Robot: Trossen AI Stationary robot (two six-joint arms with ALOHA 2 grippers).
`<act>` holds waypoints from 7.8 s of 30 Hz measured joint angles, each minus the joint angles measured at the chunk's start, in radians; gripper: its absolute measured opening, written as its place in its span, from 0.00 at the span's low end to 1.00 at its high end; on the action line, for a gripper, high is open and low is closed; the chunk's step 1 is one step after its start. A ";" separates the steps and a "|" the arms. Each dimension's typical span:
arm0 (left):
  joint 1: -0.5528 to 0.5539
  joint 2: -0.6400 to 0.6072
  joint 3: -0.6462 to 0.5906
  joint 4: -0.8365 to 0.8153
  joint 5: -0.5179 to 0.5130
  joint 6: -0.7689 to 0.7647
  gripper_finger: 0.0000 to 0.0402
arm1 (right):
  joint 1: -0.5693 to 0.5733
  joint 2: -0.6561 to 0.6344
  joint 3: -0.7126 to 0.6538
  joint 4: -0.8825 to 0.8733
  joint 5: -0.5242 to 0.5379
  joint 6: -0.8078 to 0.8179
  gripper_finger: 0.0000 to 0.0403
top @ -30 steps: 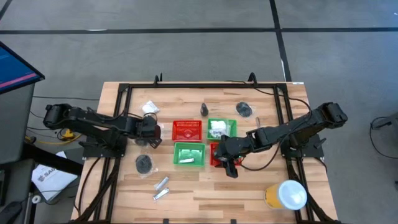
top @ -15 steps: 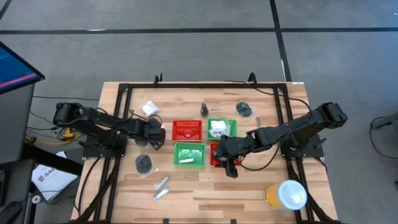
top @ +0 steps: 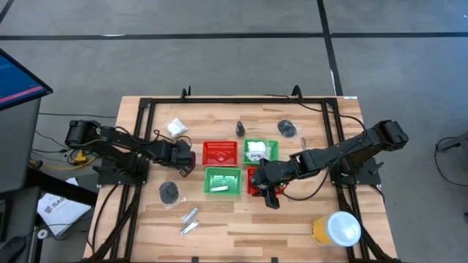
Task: Pick & Place Travel size toiletries
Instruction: Put the black hairbrush into the left red basket
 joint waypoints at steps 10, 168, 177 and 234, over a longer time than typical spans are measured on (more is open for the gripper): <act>0.000 -0.003 0.000 0.001 0.008 0.000 0.00 | 0.000 0.000 0.000 0.000 0.000 0.000 0.41; 0.055 -0.097 0.094 0.276 0.065 0.493 0.32 | 0.060 0.000 0.000 0.006 0.001 0.049 0.41; 0.146 -0.097 0.038 0.236 0.166 0.460 0.32 | 0.060 0.000 0.000 0.006 0.001 0.049 0.41; 0.217 -0.090 -0.203 0.475 0.162 0.384 0.51 | 0.059 0.000 0.000 0.006 0.053 0.041 0.41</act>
